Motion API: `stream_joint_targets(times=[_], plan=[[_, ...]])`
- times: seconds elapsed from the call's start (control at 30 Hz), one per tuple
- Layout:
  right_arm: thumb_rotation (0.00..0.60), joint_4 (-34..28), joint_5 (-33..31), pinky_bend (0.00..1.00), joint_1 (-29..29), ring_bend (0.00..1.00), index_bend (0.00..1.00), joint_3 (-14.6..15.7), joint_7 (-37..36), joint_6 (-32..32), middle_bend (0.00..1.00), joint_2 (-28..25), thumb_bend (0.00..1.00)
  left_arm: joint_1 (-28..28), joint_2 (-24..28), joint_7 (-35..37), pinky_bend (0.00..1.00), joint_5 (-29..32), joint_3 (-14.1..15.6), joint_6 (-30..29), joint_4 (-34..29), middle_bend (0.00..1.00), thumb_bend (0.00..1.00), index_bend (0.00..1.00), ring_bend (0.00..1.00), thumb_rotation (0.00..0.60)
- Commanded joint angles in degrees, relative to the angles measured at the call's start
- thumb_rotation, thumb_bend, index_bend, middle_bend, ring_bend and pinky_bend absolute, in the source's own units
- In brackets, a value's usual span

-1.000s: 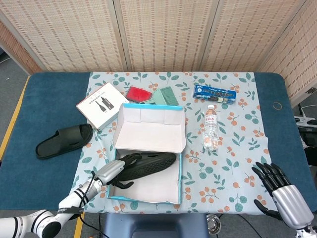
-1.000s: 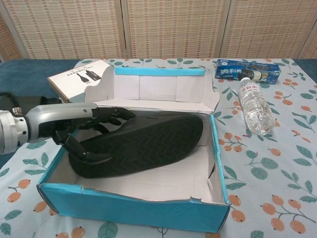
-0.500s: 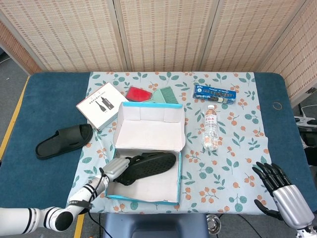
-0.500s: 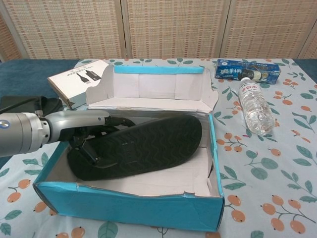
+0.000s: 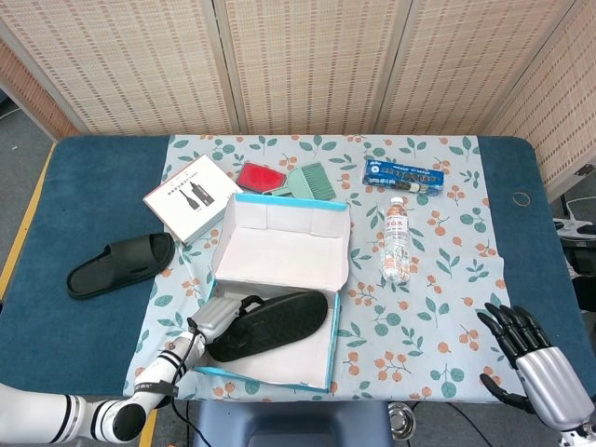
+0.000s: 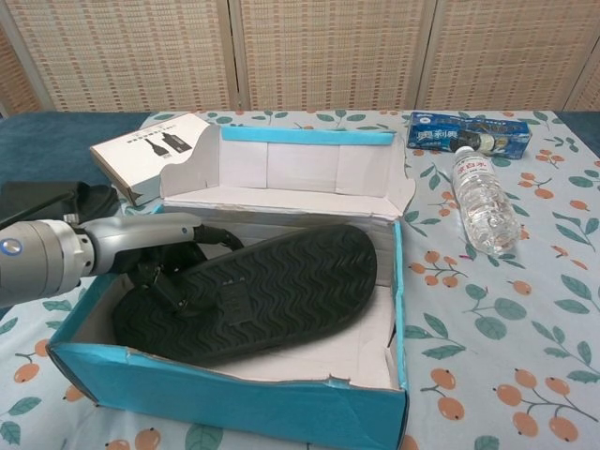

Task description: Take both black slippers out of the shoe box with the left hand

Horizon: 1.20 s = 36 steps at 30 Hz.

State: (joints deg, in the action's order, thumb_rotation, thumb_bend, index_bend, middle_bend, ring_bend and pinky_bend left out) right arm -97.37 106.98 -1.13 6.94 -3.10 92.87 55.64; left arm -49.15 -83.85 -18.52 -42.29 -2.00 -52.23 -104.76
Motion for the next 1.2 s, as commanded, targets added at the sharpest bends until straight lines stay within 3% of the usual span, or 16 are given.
stream_joint_targets(times=[0.03,0.33,0.77,1.2], plan=[[0.568,-0.01,-0.06,0.0,0.04,0.0,0.0,-0.01,0.0,-0.1,0.0,0.01,0.18,1.2,0.37,-0.24,0.73,-2.51,-0.21,-2.65,-1.87,0.87,0.69,0.88,0.67,0.6],[0.568,-0.06,0.02,0.0,0.08,0.0,0.0,0.06,0.09,-0.22,0.0,0.07,0.18,4.63,2.49,-1.68,0.74,-12.21,0.24,-10.04,-6.25,0.88,0.71,0.88,0.68,0.6],[0.568,-0.09,0.29,0.0,0.05,0.0,0.0,0.18,0.21,-0.18,0.0,0.13,0.18,8.92,6.51,-1.33,0.74,-24.31,0.26,-15.88,-9.64,0.89,0.71,0.89,0.69,0.6],[0.568,-0.21,0.1,0.0,0.22,0.0,0.0,0.19,0.88,-0.82,0.0,0.36,0.18,11.81,11.92,-0.9,0.75,-30.88,-3.0,-20.55,-12.63,0.89,0.71,0.9,0.69,0.6]])
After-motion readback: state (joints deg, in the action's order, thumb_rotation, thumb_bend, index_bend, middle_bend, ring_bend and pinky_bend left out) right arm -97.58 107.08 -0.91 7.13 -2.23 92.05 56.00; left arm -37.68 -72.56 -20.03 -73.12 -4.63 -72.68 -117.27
